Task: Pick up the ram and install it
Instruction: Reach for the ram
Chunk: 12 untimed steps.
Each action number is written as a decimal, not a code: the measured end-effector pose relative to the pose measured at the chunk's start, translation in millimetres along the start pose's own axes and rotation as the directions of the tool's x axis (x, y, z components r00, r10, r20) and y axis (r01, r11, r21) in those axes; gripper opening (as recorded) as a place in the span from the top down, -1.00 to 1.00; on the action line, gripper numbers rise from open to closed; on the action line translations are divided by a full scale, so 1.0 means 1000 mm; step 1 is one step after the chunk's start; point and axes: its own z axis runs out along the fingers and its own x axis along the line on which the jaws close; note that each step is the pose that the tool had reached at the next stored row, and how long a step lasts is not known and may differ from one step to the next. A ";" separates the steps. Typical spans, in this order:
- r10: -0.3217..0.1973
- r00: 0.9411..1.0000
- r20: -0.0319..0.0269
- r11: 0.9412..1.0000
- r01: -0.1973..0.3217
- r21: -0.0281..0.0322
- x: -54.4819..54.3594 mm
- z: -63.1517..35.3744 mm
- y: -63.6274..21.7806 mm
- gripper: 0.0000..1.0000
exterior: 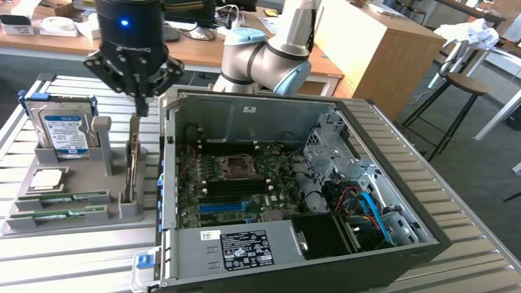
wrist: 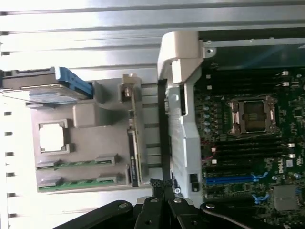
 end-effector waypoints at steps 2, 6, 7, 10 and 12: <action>0.000 1.000 0.000 1.000 0.000 0.000 0.007 0.0000 -0.0005 0.80; 0.000 1.000 0.000 1.000 0.000 0.000 0.018 0.0001 -0.0014 0.80; 0.001 1.000 0.000 1.000 -0.001 0.000 0.021 0.0001 -0.0016 0.80; 0.001 1.000 0.000 1.000 -0.001 0.000 0.030 0.0002 -0.0023 0.80; 0.001 1.000 0.000 1.000 -0.001 0.000 0.036 0.0003 -0.0029 0.80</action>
